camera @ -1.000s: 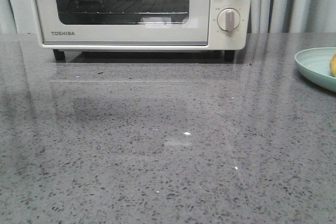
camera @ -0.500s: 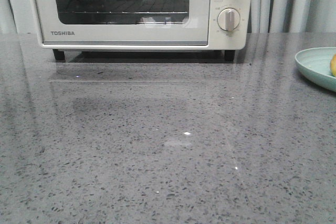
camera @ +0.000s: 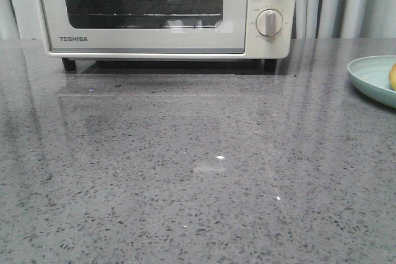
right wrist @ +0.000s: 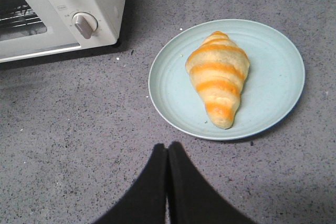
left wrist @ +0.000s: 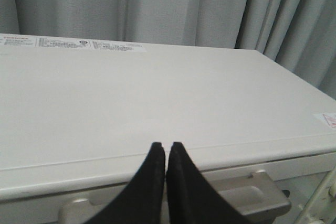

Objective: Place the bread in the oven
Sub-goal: 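Pull the oven door handle down with the left gripper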

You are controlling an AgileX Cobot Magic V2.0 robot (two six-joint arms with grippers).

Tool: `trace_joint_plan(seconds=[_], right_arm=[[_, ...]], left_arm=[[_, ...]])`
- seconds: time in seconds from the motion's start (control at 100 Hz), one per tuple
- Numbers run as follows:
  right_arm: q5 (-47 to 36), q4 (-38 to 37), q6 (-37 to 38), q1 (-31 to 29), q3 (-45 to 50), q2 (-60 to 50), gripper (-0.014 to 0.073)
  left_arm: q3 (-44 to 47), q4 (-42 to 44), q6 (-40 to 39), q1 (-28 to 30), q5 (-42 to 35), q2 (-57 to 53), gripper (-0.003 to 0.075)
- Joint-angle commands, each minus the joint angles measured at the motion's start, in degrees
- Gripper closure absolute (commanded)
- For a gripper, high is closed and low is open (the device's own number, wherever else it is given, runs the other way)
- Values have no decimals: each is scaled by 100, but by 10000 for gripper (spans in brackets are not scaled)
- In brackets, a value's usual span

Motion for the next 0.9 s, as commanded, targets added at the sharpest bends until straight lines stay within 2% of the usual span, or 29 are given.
trace_joint_plan(seconds=[0.0,0.43,0.67,0.89], right_arm=[[-316,86,-48,-42,-198,88,669],[-307,86,-48,-42,-198,88,669],[-214,86,-48,-42,-198,88,669],[746,86,-48,-42,-198,88,669]], left_arm=[[-259,24,0,-50,-464,-86,741],[-173,24,0,-50,473,97,741],[405,12,0,-297,580,-31,741],[1353,-192,0,-841,372,-822,741]])
